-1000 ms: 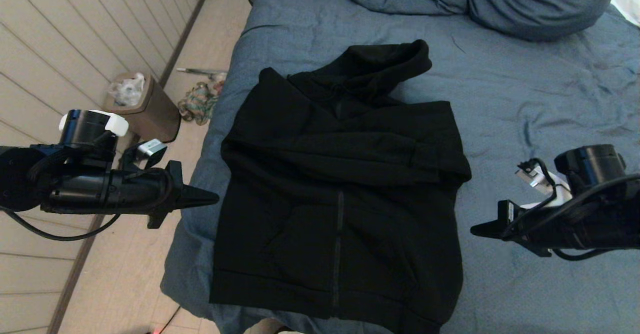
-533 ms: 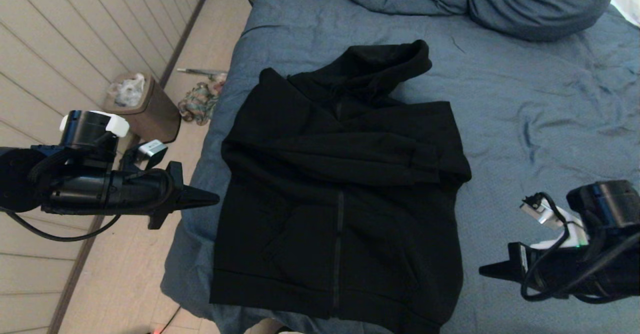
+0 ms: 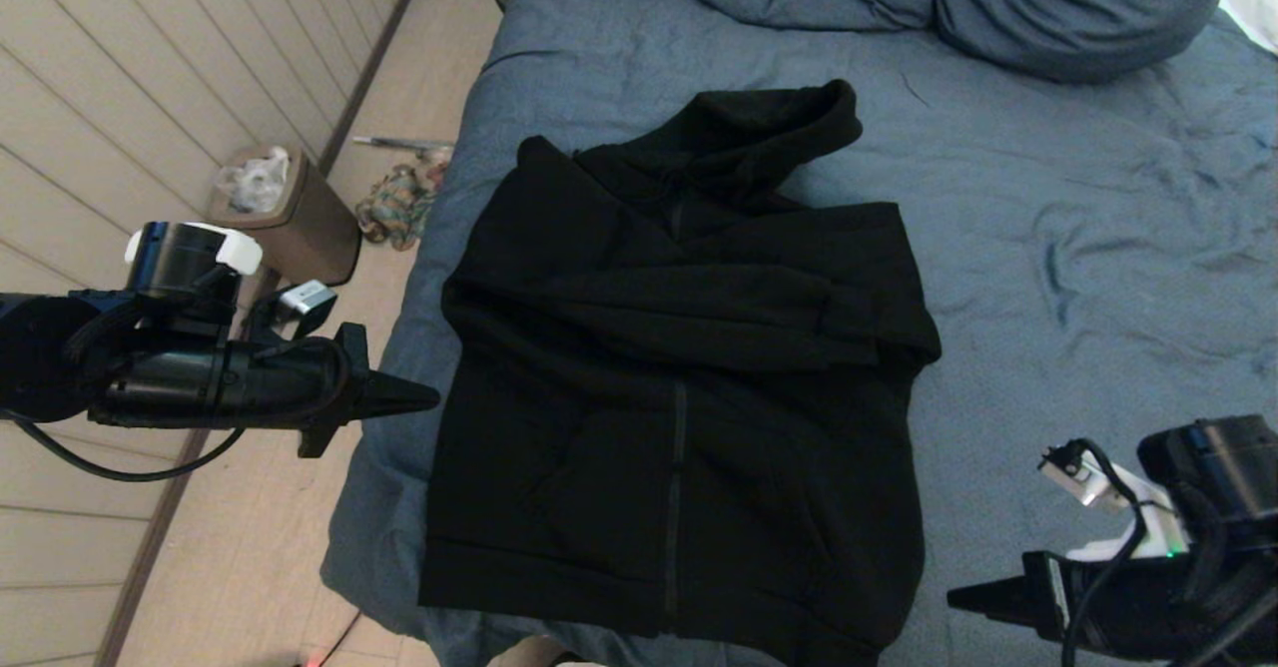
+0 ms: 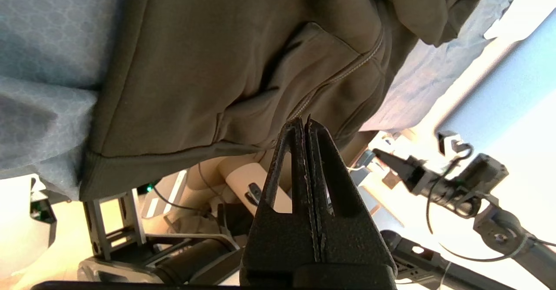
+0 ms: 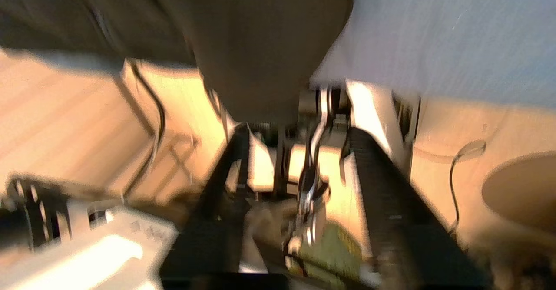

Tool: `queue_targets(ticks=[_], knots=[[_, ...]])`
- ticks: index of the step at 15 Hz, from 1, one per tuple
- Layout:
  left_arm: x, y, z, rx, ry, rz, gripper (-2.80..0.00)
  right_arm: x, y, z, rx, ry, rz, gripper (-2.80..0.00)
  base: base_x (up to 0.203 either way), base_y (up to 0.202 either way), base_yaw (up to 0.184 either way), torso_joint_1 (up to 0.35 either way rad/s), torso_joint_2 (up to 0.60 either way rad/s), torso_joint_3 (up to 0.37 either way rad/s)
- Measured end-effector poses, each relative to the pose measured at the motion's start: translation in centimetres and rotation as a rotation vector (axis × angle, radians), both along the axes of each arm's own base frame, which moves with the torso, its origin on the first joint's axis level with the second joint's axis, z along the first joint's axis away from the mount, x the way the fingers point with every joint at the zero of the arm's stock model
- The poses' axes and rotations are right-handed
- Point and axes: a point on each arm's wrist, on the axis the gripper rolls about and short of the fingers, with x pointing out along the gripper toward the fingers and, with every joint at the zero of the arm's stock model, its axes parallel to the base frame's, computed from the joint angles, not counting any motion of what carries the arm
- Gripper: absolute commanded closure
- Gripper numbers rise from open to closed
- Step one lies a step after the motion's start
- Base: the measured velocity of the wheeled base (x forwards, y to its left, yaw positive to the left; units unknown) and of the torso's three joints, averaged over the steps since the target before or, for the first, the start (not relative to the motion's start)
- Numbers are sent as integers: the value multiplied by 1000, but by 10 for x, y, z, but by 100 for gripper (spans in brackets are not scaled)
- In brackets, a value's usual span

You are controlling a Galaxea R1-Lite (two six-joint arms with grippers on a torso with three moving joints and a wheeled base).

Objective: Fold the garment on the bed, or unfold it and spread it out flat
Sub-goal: Fold the black sweatshirt

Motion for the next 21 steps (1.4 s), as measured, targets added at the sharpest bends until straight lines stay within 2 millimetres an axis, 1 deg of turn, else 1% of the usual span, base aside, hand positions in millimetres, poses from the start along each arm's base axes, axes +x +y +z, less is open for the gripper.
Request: queue_targets(ticks=[4, 7, 10, 13, 16, 21], knots=[[-1, 1, 5, -2, -18, 5, 0, -8, 20, -6, -1, 32, 122, -280, 0, 0, 0, 0, 0, 0], [0, 1, 2, -1, -9, 4, 0, -8, 26, -11, -12, 59, 150, -280, 0, 0, 0, 0, 0, 0], [3, 1, 1, -2, -5, 6, 0, 0, 30, -21, -97, 95, 132, -280, 0, 0, 0, 0, 0, 0], [4, 3, 3, -3, -7, 15, 0, 14, 43, -34, -189, 88, 140, -280, 0, 0, 0, 0, 0, 0], [5, 3, 2, -2, 0, 15, 0, 24, 55, -47, -196, 85, 176, -280, 0, 0, 0, 0, 0, 0], [6, 5, 4, -8, -3, 27, 0, 32, 66, -63, -207, 120, 210, -280, 0, 0, 0, 0, 0, 0]])
